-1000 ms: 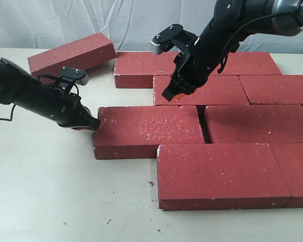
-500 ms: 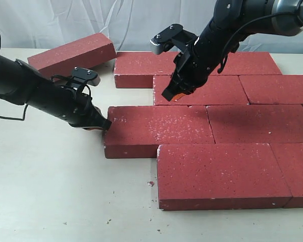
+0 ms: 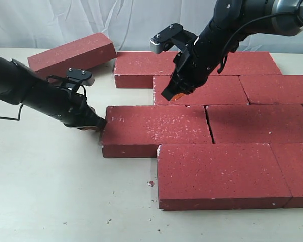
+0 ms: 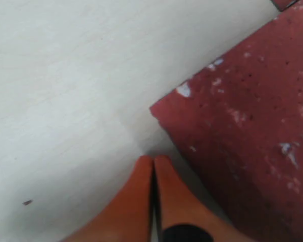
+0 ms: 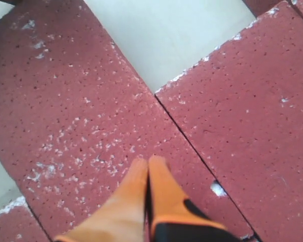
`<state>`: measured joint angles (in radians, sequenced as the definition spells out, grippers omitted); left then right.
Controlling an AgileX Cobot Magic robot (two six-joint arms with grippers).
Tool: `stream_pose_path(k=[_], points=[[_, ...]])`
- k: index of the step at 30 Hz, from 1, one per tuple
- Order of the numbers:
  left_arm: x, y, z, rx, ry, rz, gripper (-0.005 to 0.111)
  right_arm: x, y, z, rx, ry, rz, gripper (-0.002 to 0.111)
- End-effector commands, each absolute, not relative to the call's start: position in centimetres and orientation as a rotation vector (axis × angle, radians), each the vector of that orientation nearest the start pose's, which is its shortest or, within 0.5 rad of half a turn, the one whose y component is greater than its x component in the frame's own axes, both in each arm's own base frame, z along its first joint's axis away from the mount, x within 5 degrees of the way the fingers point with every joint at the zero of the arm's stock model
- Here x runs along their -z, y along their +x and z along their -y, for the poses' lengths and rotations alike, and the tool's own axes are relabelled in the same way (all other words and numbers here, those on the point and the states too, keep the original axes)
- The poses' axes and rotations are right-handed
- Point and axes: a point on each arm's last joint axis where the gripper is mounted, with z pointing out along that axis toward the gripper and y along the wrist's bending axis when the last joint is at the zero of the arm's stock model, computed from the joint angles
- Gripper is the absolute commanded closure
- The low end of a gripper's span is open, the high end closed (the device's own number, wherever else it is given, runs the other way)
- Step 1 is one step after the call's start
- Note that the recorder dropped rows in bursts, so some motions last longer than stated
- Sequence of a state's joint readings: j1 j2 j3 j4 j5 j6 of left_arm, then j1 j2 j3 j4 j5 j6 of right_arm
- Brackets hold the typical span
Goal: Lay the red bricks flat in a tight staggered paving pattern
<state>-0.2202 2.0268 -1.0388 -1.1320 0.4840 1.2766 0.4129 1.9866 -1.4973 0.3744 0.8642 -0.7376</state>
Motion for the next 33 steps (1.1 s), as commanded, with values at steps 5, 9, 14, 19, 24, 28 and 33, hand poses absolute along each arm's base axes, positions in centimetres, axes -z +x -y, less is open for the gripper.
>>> stream_pose_path(k=[5, 9, 14, 19, 24, 28, 33], points=[[-14.5, 34.6, 9.3, 0.576, 0.734, -2.523, 0.107, -20.9, 37.4, -18.9, -0.368, -1.256, -2.448, 0.109], [-19.1, 33.4, 9.4, 0.586, 0.875, -2.367, 0.107, -20.8, 37.5, -18.9, -0.355, -1.265, -2.441, 0.109], [-21.3, 37.8, 7.0, 0.021, 0.745, -2.095, 0.089, -21.0, 37.7, -19.1, -0.374, -1.223, -2.424, 0.109], [-20.6, 38.9, 8.4, -0.072, 0.940, -2.029, 0.015, -21.0, 37.8, -19.1, -0.368, -1.214, -2.414, 0.109], [-19.6, 39.9, 9.5, -0.172, 0.812, -2.054, 0.008, -21.0, 37.8, -19.1, -0.368, -1.214, -2.414, 0.109], [-18.0, 40.4, 10.9, -0.454, 0.842, -1.997, 0.016, -21.0, 37.8, -19.1, -0.368, -1.214, -2.414, 0.109], [-15.4, 40.7, 13.3, -0.504, 0.893, -1.988, 0.016, -21.0, 37.8, -19.2, -0.375, -1.209, -2.415, 0.109]])
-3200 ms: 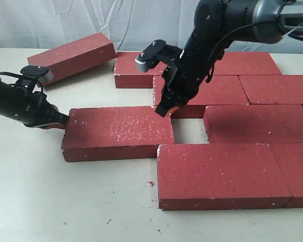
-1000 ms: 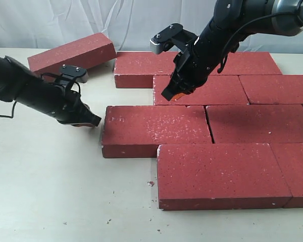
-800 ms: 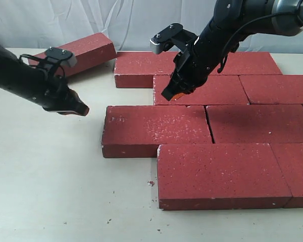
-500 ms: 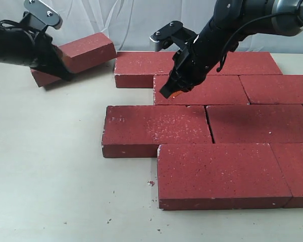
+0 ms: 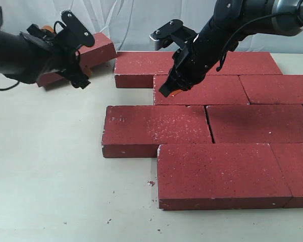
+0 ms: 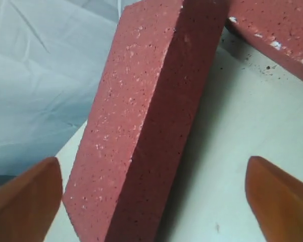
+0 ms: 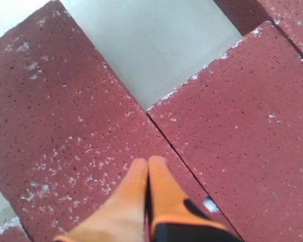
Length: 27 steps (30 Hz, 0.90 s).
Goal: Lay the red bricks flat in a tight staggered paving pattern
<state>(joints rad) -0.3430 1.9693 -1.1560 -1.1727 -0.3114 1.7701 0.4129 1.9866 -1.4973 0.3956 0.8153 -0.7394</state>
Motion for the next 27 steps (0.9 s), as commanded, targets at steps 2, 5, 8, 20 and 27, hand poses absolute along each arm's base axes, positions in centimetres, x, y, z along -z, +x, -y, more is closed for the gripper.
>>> stream_pose_path(k=[2, 5, 8, 20, 27], points=[[-14.8, 41.2, 13.8, -0.524, 0.877, -1.984, 0.016, -21.0, 37.8, -19.2, -0.375, -1.209, -2.415, 0.109], [-14.1, 42.1, 13.8, -0.594, 0.845, -1.970, 0.016, -21.0, 37.8, -19.2, -0.375, -1.209, -2.415, 0.109], [-13.3, 42.9, 14.0, -0.611, 0.858, -1.961, 0.016, -21.0, 37.8, -19.2, -0.375, -1.209, -2.415, 0.109], [-11.4, 45.7, 14.6, -0.711, 0.826, -1.908, 0.016, -21.0, 37.8, -19.2, -0.386, -1.204, -2.418, 0.109], [-9.8, 46.6, 14.8, -0.750, 0.825, -1.904, 0.016, -21.1, 37.8, -19.2, -0.390, -1.199, -2.418, 0.109]])
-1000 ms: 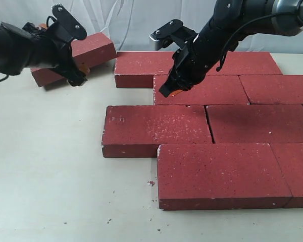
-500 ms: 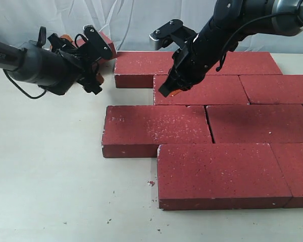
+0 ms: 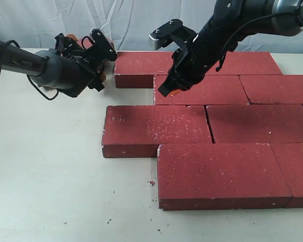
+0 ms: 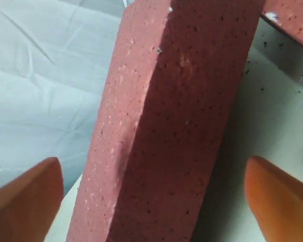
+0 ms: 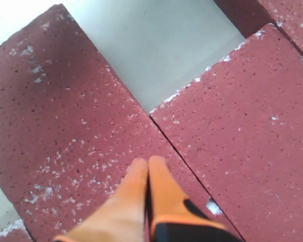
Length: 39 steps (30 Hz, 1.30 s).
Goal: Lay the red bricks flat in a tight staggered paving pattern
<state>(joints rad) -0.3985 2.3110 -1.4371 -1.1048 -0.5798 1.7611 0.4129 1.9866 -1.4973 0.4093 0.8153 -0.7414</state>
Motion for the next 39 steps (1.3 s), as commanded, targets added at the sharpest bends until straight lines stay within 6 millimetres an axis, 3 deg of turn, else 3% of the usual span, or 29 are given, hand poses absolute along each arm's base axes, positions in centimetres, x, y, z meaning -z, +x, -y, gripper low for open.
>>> stream_pose_path(k=[1, 12, 28, 31, 36, 39], points=[[-9.8, 46.9, 14.6, -0.756, 0.818, -1.900, 0.016, -21.1, 37.8, -19.2, -0.390, -1.199, -2.418, 0.109], [-9.2, 48.2, 11.7, -0.756, 0.786, -1.944, 0.016, -21.1, 37.8, -19.3, -0.395, -1.196, -2.418, 0.109], [-6.3, 48.2, 11.4, -0.859, 0.893, -1.895, 0.020, -21.1, 37.8, -19.3, -0.396, -1.197, -2.419, 0.109], [-6.3, 48.3, 11.4, -0.867, 0.895, -1.886, 0.037, -21.1, 37.8, -19.3, -0.396, -1.197, -2.419, 0.109], [-6.7, 48.3, 11.0, -0.918, 0.844, -1.875, 0.107, -21.1, 37.8, -19.3, -0.396, -1.197, -2.419, 0.109], [-7.4, 48.2, 10.7, -0.999, 0.782, -1.850, 0.107, -21.1, 37.8, -19.3, -0.396, -1.197, -2.419, 0.109]])
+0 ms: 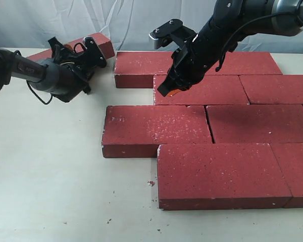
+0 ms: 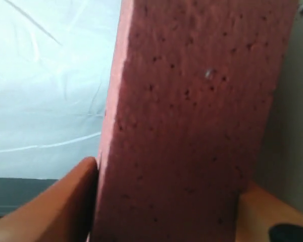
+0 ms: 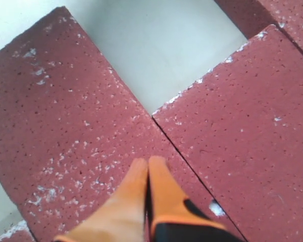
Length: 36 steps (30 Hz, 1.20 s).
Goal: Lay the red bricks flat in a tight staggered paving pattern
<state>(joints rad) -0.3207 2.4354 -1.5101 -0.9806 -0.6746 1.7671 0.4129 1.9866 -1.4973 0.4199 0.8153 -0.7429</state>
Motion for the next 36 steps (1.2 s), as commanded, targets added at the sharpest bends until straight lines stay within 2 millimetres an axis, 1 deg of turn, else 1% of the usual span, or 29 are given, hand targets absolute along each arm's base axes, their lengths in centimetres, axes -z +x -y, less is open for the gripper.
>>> stream_pose_path(k=[1, 2, 5, 7, 8, 9, 11, 14, 17, 18, 21, 23, 26, 28, 31, 34, 36], points=[[-7.9, 48.2, 10.5, -1.039, 0.744, -1.844, 0.107, -21.1, 37.8, -19.3, -0.395, -1.196, -2.418, 0.109], [-8.4, 48.1, 10.4, -1.061, 0.710, -1.836, 0.107, -21.1, 37.8, -19.3, -0.394, -1.195, -2.417, 0.109], [-11.1, 47.9, 10.0, -1.122, 0.629, -1.817, 0.107, -21.1, 37.8, -19.3, -0.394, -1.195, -2.417, 0.109], [-13.1, 47.4, 10.0, -1.141, 0.641, -1.798, 0.107, -21.1, 37.8, -19.3, -0.397, -1.194, -2.418, 0.109], [-13.7, 47.0, 10.1, -1.139, 0.645, -1.793, 0.107, -21.1, 37.8, -19.3, -0.398, -1.195, -2.420, 0.109], [-14.9, 46.5, 10.2, -1.133, 0.655, -1.772, 0.107, -21.1, 37.7, -19.3, -0.399, -1.197, -2.421, 0.109], [-15.7, 45.5, 10.1, -1.135, 0.693, -1.752, 0.107, -21.1, 37.7, -19.3, -0.399, -1.197, -2.421, 0.109], [-17.1, 43.3, 9.6, -1.125, 0.755, -1.739, 0.107, -21.1, 37.8, -19.3, -0.397, -1.197, -2.417, 0.109], [-17.9, 40.6, 9.1, -1.129, 0.825, -1.720, 0.107, -21.1, 37.8, -19.3, -0.396, -1.195, -2.415, 0.109], [-18.6, 39.7, 9.0, -1.113, 0.847, -1.702, 0.107, -21.1, 37.8, -19.3, -0.398, -1.194, -2.415, 0.109], [-19.0, 37.0, 8.8, -1.013, 0.981, -1.715, 0.107, -21.1, 37.8, -19.3, -0.403, -1.190, -2.416, 0.109], [-19.1, 35.0, 9.2, -0.894, 1.126, -1.714, 0.107, -21.1, 37.8, -19.3, -0.403, -1.190, -2.416, 0.109], [-19.1, 32.4, 9.5, -0.771, 1.323, -1.678, 0.107, -21.1, 37.8, -19.3, -0.406, -1.188, -2.416, 0.109], [-19.4, 31.1, 8.9, -0.789, 1.322, -1.668, 0.107, -21.1, 37.8, -19.3, -0.408, -1.186, -2.416, 0.109], [-19.6, 30.2, 8.1, -0.819, 1.254, -1.700, 0.107, -21.1, 37.8, -19.3, -0.408, -1.186, -2.416, 0.109], [-19.0, 29.7, 8.1, -0.753, 1.269, -1.758, 0.107, -21.1, 37.7, -19.3, -0.413, -1.187, -2.419, 0.109], [-18.6, 29.6, 8.4, -0.699, 1.311, -1.773, 0.102, -21.1, 37.7, -19.4, -0.415, -1.185, -2.420, 0.109]])
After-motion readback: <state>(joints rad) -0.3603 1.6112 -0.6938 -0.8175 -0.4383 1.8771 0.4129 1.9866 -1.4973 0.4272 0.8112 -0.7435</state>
